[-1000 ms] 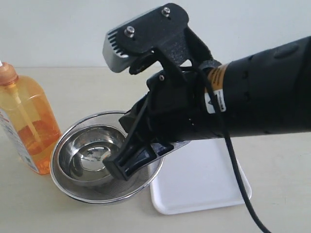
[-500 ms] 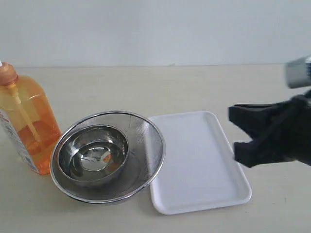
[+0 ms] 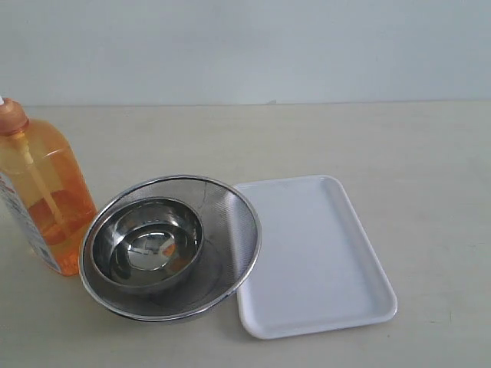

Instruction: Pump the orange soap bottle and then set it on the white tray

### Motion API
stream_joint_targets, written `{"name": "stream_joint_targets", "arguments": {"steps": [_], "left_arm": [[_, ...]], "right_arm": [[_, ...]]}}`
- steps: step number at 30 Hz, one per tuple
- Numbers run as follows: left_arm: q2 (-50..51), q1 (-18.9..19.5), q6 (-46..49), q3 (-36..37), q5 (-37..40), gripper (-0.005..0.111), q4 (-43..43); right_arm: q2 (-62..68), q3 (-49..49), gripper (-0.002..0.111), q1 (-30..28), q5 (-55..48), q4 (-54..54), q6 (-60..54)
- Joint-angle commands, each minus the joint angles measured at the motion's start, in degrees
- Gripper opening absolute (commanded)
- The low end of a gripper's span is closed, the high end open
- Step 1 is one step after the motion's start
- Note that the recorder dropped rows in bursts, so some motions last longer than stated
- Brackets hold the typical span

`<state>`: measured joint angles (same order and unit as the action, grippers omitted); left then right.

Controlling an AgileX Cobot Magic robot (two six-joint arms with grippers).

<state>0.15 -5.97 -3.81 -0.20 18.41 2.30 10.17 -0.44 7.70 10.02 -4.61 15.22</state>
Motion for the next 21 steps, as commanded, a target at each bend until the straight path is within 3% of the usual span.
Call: {"name": "stream_joint_targets", "arguments": {"steps": [1,17,21], "left_arm": [[-0.2,0.1,-0.4,0.2,-0.1,0.005,-0.4],[-0.2,0.1,-0.4,0.2,-0.1,0.005,-0.4],[-0.2,0.1,-0.4,0.2,-0.1,0.005,-0.4]], "right_arm": [[-5.8,0.4,0.000,-2.6,-5.4,-0.4,-0.1],[-10.2,0.4,0.000,-7.8,-29.1,-1.2,-2.7],[-10.2,0.4,0.000,-7.8,-29.5,-1.2,-2.7]]}}
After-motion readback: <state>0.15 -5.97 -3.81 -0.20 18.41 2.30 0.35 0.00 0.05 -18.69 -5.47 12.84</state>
